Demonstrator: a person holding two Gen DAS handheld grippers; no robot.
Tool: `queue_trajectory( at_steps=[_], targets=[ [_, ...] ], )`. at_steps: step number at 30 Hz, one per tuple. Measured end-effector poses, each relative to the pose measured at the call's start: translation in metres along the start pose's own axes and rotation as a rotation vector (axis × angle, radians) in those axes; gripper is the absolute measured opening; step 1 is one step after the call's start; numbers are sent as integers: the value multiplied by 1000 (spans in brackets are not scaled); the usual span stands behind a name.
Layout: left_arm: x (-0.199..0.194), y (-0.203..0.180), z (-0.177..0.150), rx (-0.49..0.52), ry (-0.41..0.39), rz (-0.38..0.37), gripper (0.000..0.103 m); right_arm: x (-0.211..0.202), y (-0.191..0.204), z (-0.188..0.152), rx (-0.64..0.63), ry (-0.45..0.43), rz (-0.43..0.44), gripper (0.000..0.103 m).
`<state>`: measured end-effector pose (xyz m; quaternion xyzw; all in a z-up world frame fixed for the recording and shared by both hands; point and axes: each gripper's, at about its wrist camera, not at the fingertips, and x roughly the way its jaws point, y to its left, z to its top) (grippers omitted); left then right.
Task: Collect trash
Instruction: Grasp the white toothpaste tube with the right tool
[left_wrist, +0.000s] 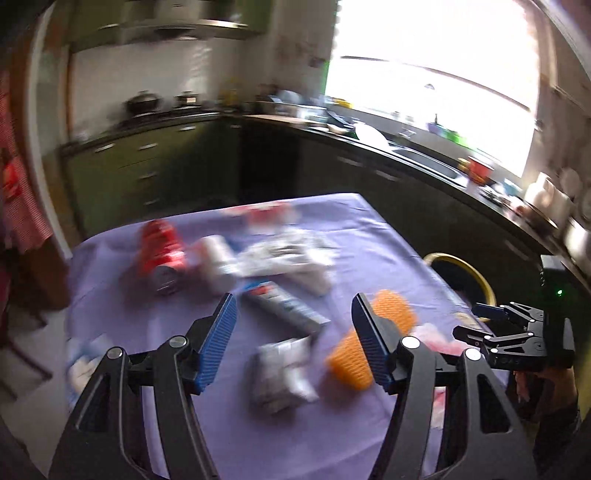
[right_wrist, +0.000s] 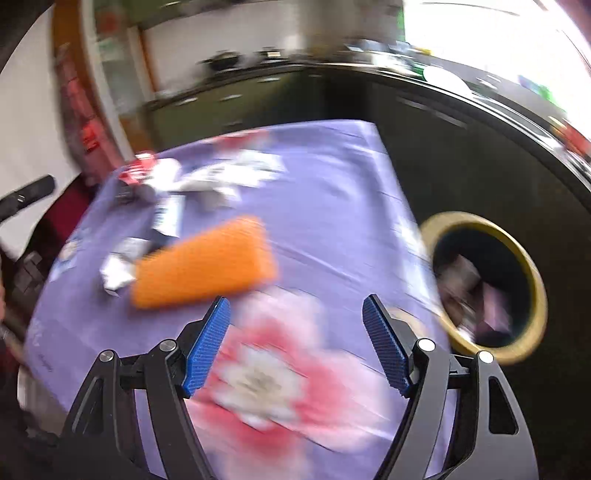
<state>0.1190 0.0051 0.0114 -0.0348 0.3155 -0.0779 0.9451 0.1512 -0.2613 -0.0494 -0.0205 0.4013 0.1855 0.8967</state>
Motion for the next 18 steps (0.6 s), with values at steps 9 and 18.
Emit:
queue_trajectory(
  at_steps=[9,18],
  targets=[
    [-21,48,-16,-71,-5,66,63,72,109,77,-178,57,235,58],
    [-17,46,-21,-63,4,51,64,150,134,93,-232,220,217,40]
  ],
)
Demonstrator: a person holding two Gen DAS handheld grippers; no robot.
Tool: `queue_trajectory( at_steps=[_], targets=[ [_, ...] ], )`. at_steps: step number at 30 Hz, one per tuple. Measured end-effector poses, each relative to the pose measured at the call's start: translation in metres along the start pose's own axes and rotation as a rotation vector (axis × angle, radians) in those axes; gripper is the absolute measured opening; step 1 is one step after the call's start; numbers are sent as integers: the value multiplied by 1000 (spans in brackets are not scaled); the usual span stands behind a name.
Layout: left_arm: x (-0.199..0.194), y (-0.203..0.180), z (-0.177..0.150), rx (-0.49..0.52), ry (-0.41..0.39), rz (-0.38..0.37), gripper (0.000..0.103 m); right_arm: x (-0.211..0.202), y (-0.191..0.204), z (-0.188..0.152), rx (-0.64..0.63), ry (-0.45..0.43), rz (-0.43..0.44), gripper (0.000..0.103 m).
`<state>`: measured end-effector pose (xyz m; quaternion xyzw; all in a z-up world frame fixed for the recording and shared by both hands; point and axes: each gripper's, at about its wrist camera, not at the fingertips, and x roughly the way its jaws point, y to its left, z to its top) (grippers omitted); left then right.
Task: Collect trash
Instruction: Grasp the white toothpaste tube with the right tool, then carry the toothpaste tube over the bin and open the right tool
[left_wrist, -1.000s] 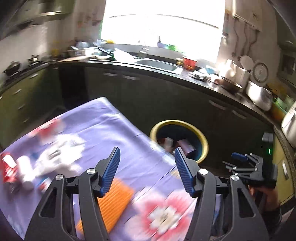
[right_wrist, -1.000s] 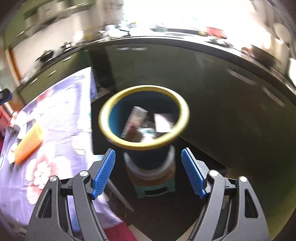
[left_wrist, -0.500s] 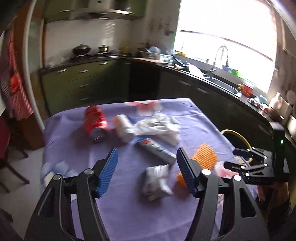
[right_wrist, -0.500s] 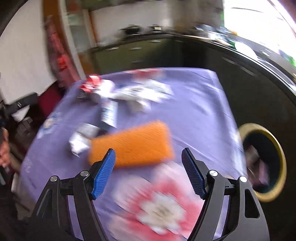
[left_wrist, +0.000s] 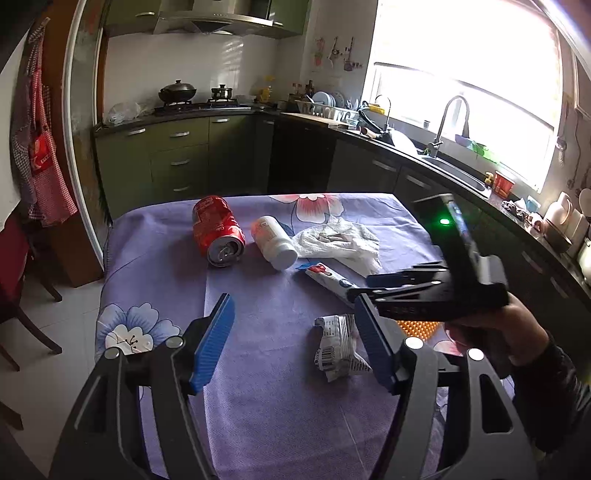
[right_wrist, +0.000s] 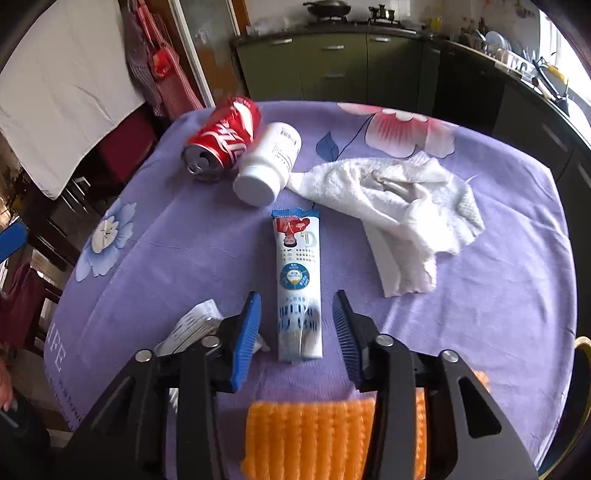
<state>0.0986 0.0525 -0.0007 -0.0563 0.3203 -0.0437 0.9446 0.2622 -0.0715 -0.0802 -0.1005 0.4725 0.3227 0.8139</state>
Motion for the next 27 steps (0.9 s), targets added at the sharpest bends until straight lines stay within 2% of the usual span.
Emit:
queue_trajectory(
  at_steps=[5,9,13,15,23,27],
  targets=[
    [4,1,-1,-6,5,-2,65,12,-3,4,-6,22,-1,37],
    [5,2,-3,-7,7,-2,66,22,-2,5,-8,45,-6,27],
    [6,3,-3,-8,12,1,66,18,-2,5,3,25,0,19],
    [8,3,-4,-8,16,1,66,13,-3,6,11,10,0,18],
    [9,-4,-4,14,19,-7,66,-46,-16,-4,57,-112,16,18],
    [11,-10,-3,30,23,-14,67,-98,-52,-30,124,-196,-66,18]
  ],
)
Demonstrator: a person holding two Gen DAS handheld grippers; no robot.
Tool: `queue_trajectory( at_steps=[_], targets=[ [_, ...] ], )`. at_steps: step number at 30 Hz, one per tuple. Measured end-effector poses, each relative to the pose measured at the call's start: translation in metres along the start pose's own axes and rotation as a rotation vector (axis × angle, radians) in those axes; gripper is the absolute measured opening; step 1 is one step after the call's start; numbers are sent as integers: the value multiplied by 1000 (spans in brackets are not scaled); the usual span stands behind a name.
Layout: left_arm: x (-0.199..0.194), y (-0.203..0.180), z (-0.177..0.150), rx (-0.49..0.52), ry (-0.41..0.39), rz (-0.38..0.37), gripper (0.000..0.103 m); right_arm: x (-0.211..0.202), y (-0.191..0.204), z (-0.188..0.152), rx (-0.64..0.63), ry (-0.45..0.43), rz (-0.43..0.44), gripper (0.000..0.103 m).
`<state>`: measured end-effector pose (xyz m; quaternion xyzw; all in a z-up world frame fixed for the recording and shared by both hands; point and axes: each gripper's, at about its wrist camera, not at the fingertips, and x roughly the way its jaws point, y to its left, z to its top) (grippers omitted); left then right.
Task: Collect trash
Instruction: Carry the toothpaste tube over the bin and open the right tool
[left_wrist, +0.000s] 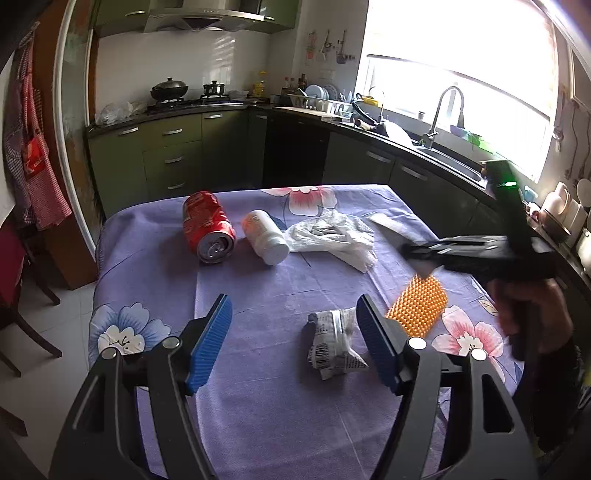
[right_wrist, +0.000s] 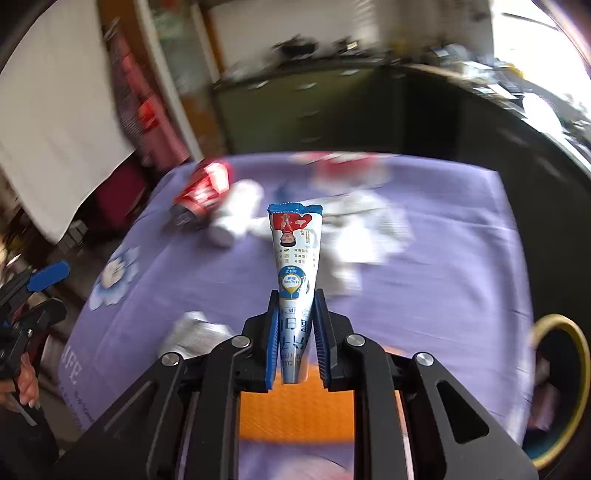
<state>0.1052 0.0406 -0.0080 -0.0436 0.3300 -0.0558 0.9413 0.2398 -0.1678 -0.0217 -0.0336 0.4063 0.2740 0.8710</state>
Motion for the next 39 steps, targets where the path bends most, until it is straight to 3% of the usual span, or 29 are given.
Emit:
queue_trajectory(
  at_steps=[7,11,16,23,26,28,39],
  targets=[
    [7,-14,2,26,14,-16,67,-62,-119,-44,210,-20,-258,19],
    [13,-23,4,43,22,-25,67,-73,-183,-74,321,26,-394,21],
    [18,-36,6,66,32,-31,67,-67,-233,-101,393,81,-478,23],
    [21,-40,8,82,41,-26,67,-52,-261,-118,440,127,-515,25],
    [23,-36,8,70,47,-21,67,-52,-269,-123,466,124,-537,45],
    [25,-34,8,64,51,-18,67,-56,-271,-125,477,109,-547,48],
    [47,-11,12,5,97,36,71,-86,-234,-129,417,25,-563,56]
  ],
)
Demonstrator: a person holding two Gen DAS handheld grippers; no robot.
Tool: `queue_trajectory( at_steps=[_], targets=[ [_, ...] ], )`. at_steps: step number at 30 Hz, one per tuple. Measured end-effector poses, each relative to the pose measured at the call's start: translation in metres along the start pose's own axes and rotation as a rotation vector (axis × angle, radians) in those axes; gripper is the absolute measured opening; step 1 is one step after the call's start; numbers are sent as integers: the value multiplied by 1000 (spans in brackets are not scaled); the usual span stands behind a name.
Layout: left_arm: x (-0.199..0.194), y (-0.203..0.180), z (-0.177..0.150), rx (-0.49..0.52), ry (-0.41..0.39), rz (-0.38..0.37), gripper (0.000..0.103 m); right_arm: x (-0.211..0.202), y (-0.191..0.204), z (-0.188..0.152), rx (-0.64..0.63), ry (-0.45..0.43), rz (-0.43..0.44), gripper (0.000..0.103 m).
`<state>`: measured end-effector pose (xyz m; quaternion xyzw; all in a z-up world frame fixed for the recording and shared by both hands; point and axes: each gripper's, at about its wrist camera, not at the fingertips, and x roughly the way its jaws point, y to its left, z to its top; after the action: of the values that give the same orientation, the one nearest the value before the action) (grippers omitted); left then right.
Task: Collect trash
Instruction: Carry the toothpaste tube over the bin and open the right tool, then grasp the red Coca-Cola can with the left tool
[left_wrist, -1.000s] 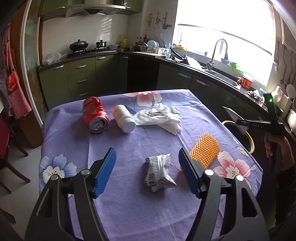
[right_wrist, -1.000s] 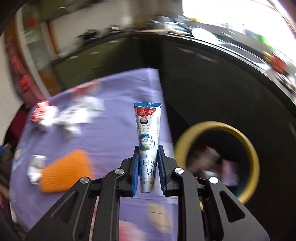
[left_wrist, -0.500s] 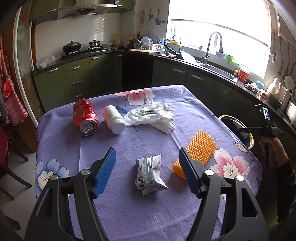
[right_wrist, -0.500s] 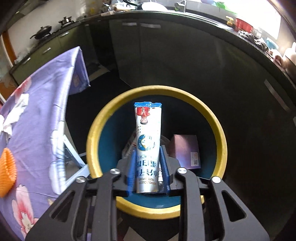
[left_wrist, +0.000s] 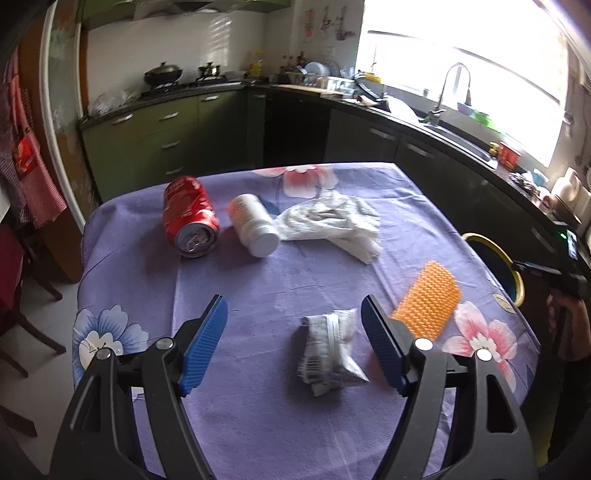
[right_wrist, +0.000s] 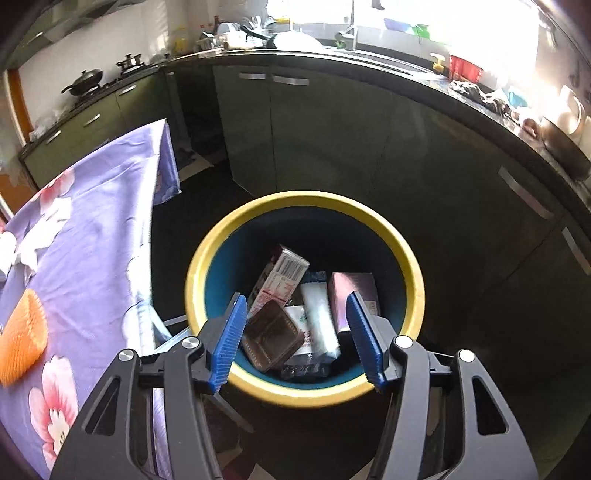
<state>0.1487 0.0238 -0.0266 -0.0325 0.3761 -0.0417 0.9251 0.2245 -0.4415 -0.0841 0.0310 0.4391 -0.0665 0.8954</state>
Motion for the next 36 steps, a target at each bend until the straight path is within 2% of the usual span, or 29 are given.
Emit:
queue_trajectory(
  at_steps=[5,9,12,17,19,23,27,36],
  targets=[
    [18,26,18,-66,53,52,71,-9,17,-6,-24,-17,34,60],
    [37,51,44,-133,89,80,72,-11,24,-9,-30,-27,63,60],
    [56,66,68,-156,105,128,74,-13,28,-10,-33,-32,85,60],
    [98,99,104,-246,142,205,75,-17,31,-10,-29,-50,114,60],
    [122,110,114,-265,187,223,75,-17,31,-11,-30,-51,124,60],
    [156,122,118,-287,256,249,75,-14,31,-13,-27,-44,133,60],
    [177,127,112,-314,334,223,72,-11,30,-14,-27,-36,136,61],
    [188,125,106,-280,379,216,68,-1,40,-15,-39,-15,157,61]
  ],
)
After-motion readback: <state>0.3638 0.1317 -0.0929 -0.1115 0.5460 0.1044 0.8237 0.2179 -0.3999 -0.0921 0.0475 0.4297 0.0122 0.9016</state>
